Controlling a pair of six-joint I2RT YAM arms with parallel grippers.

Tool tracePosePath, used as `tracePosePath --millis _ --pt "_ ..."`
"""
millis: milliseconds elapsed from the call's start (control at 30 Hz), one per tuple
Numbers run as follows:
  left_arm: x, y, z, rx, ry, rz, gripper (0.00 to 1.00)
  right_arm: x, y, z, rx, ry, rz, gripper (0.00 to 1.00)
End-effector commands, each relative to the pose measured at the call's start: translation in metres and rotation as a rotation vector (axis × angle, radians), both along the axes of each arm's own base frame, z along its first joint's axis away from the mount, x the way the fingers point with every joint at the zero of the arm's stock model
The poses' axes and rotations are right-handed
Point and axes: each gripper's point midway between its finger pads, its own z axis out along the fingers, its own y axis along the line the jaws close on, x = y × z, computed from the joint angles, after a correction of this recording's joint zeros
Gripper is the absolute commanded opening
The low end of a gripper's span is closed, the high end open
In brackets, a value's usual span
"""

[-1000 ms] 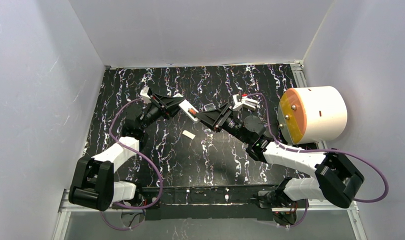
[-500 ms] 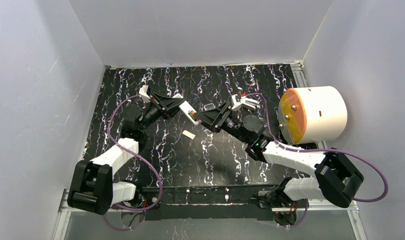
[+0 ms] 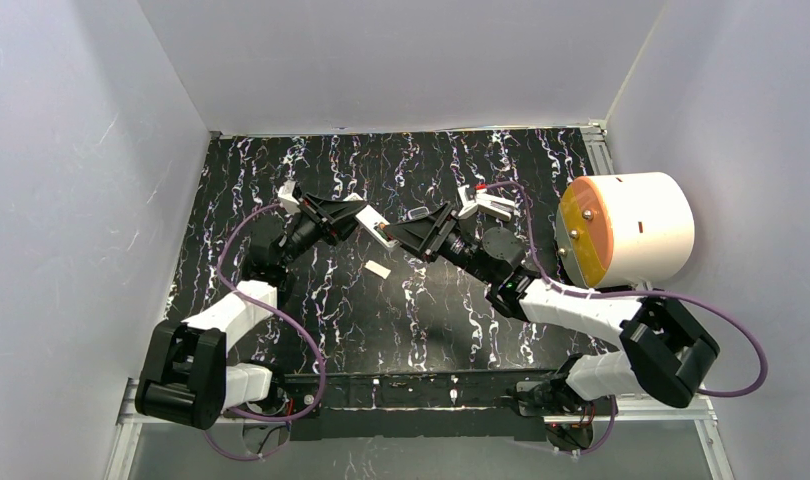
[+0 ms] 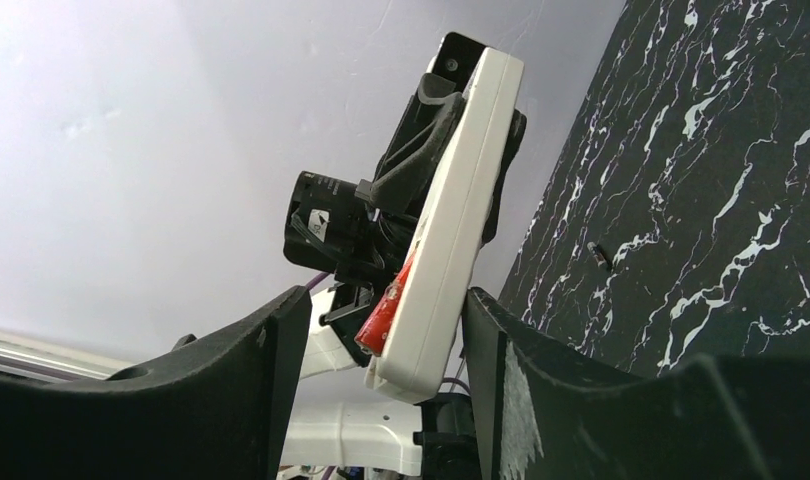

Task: Load the batteries into the remote control

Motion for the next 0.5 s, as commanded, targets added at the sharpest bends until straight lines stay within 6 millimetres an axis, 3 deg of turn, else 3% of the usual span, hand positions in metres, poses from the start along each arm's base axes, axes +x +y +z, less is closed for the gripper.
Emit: tracePosePath --millis 0,300,467 --pt "-0.0049 0.0028 0.0061 -0.037 0.029 0.004 0.0 -0.007 -0.0013 0.0318 0.114 -0.134 0.02 0.63" --pt "-0.0073 0.0035 0.0021 -0.031 0.054 0.006 0.0 -0.0055 -0.0001 0.0296 0.116 -0.13 0.019 0.56" --pt "-0.009 0.0036 0.0094 -0.024 0.019 0.005 0.0 -0.0014 0.0034 0.0219 0.073 -0.094 0.014 0.51"
